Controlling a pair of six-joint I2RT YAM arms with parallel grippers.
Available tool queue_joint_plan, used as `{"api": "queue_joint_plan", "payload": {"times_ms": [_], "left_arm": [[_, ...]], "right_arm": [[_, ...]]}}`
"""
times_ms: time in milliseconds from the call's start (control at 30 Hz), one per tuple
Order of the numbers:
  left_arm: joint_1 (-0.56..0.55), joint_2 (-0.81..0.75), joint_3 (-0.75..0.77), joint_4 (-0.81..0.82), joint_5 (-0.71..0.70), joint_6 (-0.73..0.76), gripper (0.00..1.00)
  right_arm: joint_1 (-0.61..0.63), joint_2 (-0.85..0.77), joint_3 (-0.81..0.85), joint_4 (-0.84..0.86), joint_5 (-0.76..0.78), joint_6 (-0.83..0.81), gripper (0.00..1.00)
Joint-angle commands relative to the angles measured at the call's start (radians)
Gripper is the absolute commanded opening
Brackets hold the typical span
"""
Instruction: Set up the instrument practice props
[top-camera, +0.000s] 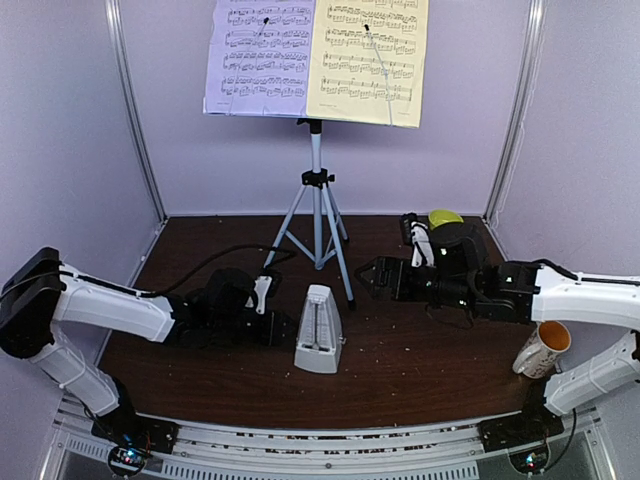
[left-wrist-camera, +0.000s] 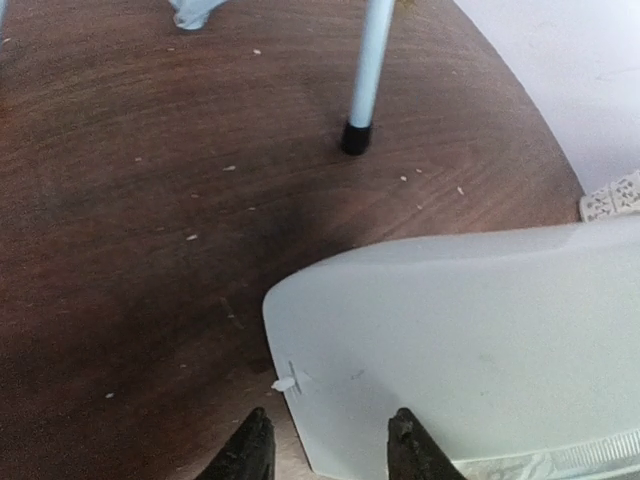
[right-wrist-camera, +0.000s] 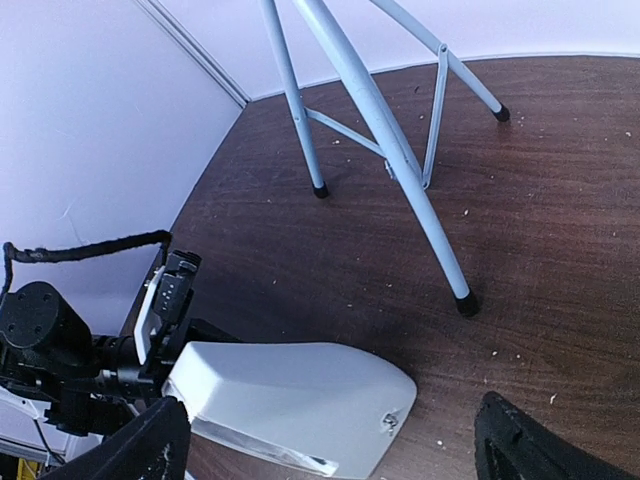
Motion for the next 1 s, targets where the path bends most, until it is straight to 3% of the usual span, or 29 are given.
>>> {"api": "queue_joint_plan", "payload": {"times_ms": [0,233,333,500,800,967], "left_arm": [[-0.066,0.051,0.045,0.201,0.049,-0.008,0.40],[-0.122,0.169,0.108,0.334,0.100,-0.016,0.41],[-0.080,0.128,0.043,0.374,0.102,-0.007,0.42],[-0.021,0.023,-0.075,0.352,0.068,0.100,0.52],[0.005,-0.081,-0.135,0.282,-0.026,0.150,0.62],[0.005,-0.089,-0.144,0.288,-0.051,0.162,0.65]], "right_arm": [[0.043,-0.036,0.030,-0.075,0.046,0.047,1.00],[0.124,-0.030,0.080,-0.185,0.143,0.003,1.00],[0.153,0.003,0.115,-0.219,0.183,-0.027,1.00],[0.208,0.097,0.216,-0.333,0.241,-0.077,1.00],[0.277,0.230,0.345,-0.491,0.421,0.124,1.00],[0.292,0.319,0.419,-0.555,0.483,0.220,0.92]]}}
